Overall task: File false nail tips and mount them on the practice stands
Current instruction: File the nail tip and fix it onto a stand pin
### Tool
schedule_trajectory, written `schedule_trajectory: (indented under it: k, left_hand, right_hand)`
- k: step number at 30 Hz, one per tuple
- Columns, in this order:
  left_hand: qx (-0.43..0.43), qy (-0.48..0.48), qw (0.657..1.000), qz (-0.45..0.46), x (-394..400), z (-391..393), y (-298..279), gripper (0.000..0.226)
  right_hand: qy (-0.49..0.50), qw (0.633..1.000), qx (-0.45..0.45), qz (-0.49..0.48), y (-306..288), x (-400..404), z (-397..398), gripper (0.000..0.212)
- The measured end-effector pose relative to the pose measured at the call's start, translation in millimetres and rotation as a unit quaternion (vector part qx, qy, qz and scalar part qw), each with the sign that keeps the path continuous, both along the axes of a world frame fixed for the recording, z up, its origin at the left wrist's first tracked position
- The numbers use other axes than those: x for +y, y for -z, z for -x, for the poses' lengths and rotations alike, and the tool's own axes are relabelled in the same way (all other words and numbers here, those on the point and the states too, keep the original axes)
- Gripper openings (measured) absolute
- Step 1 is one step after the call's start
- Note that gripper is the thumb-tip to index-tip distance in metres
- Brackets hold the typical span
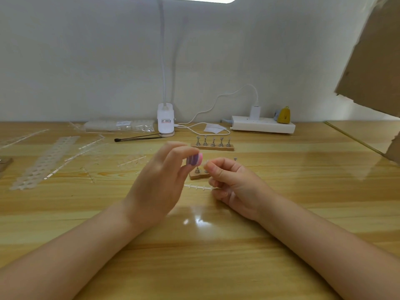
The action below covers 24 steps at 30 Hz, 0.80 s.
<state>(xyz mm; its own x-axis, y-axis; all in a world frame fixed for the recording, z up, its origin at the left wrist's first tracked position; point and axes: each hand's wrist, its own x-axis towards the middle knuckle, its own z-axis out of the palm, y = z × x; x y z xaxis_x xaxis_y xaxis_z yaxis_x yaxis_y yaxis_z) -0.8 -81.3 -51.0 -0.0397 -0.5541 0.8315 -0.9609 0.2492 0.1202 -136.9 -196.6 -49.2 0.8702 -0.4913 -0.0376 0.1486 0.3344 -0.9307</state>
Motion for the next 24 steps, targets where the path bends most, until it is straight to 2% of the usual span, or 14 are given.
schedule_trajectory:
  k: [2,6,8,11,13,16,18,21,24]
  left_hand:
    - [-0.021,0.036,0.999,0.002,0.1,5.6,0.1,0.021]
    - [-0.018,-0.015,0.999,-0.044,1.4,0.6,1.4,0.026]
    - [-0.019,-0.021,0.999,-0.024,2.5,-2.0,0.1,0.025]
    - [-0.031,0.028,0.999,0.028,1.1,3.7,-2.7,0.022]
    - [-0.049,0.028,0.998,0.0,0.5,7.0,-0.4,0.021]
    - [-0.032,-0.037,0.997,-0.054,0.3,-0.4,3.1,0.025]
    - [-0.015,-0.034,0.999,-0.028,0.6,-3.3,2.2,0.03]
    - [-0.034,0.034,0.998,0.028,-1.0,3.6,-0.2,0.02]
    - [-0.046,0.01,0.998,-0.032,-1.8,4.1,2.8,0.023]
  right_hand:
    - [-0.004,1.0,-0.001,0.001,0.0,-0.3,-0.5,0.008]
    - [-0.019,0.999,-0.005,-0.029,-1.3,-3.0,0.7,0.005]
    - [-0.028,0.999,-0.005,-0.029,-1.5,-4.2,0.9,0.006]
    - [-0.041,0.999,0.0,-0.02,-1.3,-5.4,1.2,0.007]
    - [-0.05,0.999,0.002,-0.013,-1.5,-5.6,1.4,0.009]
    - [-0.048,0.999,0.0,-0.023,-2.1,-5.6,1.9,0.005]
    - [-0.041,0.999,0.003,-0.02,-1.8,-4.9,1.1,0.007]
    - [-0.032,0.999,0.006,-0.019,-0.1,-4.9,0.3,0.009]
    - [-0.031,0.999,-0.003,-0.03,0.4,-5.3,0.2,0.006]
